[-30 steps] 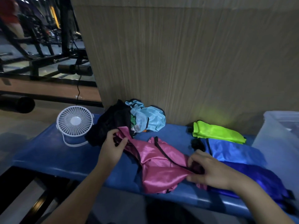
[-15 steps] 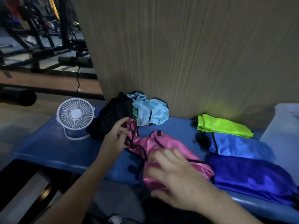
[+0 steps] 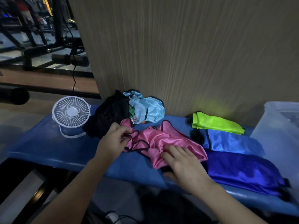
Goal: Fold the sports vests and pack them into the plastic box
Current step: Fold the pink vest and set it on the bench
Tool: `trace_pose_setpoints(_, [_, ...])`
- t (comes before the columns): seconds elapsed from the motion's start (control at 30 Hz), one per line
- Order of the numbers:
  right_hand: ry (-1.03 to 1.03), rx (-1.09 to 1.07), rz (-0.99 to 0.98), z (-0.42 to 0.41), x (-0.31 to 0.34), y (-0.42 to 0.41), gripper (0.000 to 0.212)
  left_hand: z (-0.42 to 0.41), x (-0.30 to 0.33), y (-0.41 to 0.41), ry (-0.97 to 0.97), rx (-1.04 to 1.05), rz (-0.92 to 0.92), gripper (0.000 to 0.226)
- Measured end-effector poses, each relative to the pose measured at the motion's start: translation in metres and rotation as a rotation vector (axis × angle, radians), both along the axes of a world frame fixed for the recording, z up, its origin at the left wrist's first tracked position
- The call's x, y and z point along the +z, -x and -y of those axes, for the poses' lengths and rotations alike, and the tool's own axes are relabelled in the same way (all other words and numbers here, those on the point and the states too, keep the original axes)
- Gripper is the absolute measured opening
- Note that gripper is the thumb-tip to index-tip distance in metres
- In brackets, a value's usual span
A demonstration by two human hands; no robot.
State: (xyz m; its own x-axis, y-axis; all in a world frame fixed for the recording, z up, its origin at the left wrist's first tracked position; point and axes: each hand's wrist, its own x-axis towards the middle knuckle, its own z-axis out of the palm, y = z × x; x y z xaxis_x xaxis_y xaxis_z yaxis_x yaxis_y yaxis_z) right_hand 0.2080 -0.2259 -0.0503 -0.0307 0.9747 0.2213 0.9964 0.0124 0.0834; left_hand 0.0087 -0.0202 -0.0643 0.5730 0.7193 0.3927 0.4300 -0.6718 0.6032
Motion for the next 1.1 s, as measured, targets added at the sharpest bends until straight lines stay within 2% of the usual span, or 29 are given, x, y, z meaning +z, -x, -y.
trace_pose_setpoints(0.07, [-0.064, -0.015, -0.039, -0.002, -0.002, -0.005, 0.047, 0.002, 0.003, 0.0, -0.122, 0.042, 0.006, 0.021])
trace_pose_setpoints(0.13, [-0.155, -0.015, -0.081, -0.003, -0.001, -0.008, 0.029, 0.001, 0.007, 0.0, -0.235, 0.071, 0.04, 0.021])
trace_pose_setpoints(0.2, [-0.232, -0.022, -0.138, -0.003, 0.002, -0.011, 0.025, 0.002, 0.012, 0.001, -0.232, 0.054, 0.109, 0.025])
trace_pose_setpoints(0.3, [-0.338, -0.038, -0.257, -0.002, 0.006, -0.017, 0.025, 0.009, 0.019, 0.003, 0.024, 0.032, 0.244, 0.031])
trace_pose_setpoints(0.37, [-0.408, -0.07, -0.335, -0.001, 0.011, -0.022, 0.026, 0.014, 0.023, 0.003, 0.114, 0.059, 0.289, 0.03])
trace_pose_setpoints(0.47, [-0.514, -0.163, -0.448, 0.001, 0.02, -0.028, 0.026, 0.021, 0.033, 0.004, 0.062, 0.115, 0.353, 0.024])
trace_pose_setpoints(0.57, [-0.613, -0.281, -0.657, 0.005, 0.029, -0.036, 0.02, 0.02, 0.04, 0.005, 0.042, 0.163, 0.44, 0.019])
trace_pose_setpoints(0.67, [-0.68, -0.417, -0.875, 0.008, 0.037, -0.048, 0.016, 0.016, 0.044, 0.004, 0.202, 0.095, 0.568, 0.018])
trace_pose_setpoints(0.83, [-0.682, -0.589, -1.132, 0.004, 0.031, -0.069, 0.015, 0.012, 0.045, 0.002, 0.545, 0.051, 0.603, 0.03])
trace_pose_setpoints(0.9, [-0.654, -0.617, -1.105, 0.002, 0.028, -0.067, 0.014, 0.015, 0.046, 0.001, 0.655, 0.008, 0.626, 0.032])
trace_pose_setpoints(1.0, [-0.644, -0.545, -0.68, 0.002, 0.028, -0.055, 0.023, 0.021, 0.051, -0.003, 0.761, -0.022, 0.635, 0.029])
trace_pose_setpoints(1.03, [-0.637, -0.46, -0.558, 0.002, 0.03, -0.048, 0.029, 0.023, 0.053, -0.004, 0.816, -0.036, 0.653, 0.027])
trace_pose_setpoints(1.1, [-0.58, -0.214, -0.503, 0.002, 0.035, -0.03, 0.034, 0.028, 0.054, -0.008, 0.954, -0.097, 0.685, 0.024])
